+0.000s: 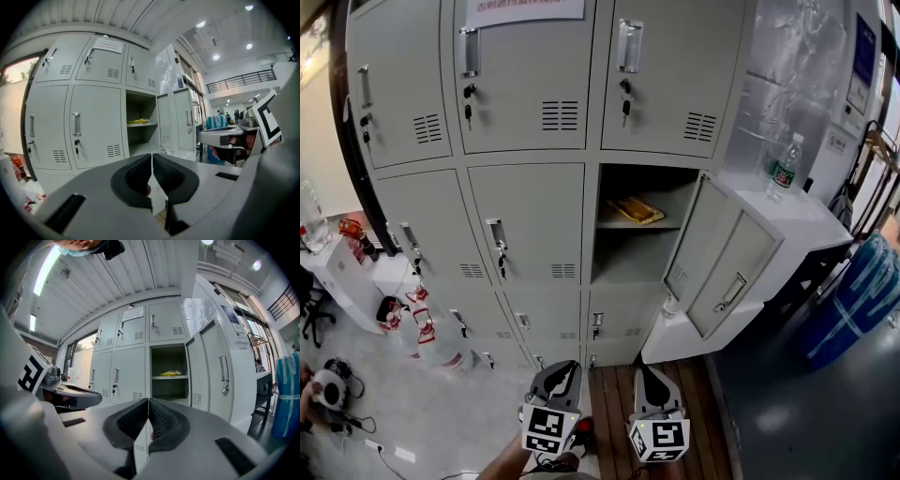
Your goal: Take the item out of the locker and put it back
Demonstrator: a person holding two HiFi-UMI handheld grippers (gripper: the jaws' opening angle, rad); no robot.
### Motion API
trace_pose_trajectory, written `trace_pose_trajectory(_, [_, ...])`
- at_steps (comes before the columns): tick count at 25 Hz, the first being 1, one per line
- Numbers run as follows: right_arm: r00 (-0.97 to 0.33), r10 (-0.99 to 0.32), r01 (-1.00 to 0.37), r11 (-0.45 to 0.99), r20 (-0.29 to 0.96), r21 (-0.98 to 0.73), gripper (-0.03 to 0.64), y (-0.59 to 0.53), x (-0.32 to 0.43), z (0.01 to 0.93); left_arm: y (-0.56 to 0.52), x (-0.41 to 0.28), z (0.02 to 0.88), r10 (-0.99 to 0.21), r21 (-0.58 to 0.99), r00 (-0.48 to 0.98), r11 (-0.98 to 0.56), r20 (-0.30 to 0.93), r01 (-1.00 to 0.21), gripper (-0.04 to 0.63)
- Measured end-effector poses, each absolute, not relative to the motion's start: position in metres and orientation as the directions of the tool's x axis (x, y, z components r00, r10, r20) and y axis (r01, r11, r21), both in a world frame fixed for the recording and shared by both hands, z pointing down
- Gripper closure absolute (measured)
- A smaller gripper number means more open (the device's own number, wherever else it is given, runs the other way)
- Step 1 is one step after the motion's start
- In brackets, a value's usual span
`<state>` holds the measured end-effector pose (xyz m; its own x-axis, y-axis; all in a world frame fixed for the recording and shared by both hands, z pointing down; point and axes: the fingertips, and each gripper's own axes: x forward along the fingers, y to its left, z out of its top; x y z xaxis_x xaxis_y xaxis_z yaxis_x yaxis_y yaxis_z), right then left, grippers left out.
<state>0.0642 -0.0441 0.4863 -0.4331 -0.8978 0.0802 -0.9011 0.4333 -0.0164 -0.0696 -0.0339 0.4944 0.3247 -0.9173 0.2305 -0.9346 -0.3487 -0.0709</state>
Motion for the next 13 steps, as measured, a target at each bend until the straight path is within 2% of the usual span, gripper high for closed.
trace_pose_trajectory(13, [-0.433,-0.897,-0.901,0.434,0.083,-0.014,0.598,-0.0377,0.0634,0.488,-0.0275,-0.0677,0.4944,-0.915,-0.071,0.332,-0.356,0.227,-0.932,0.563])
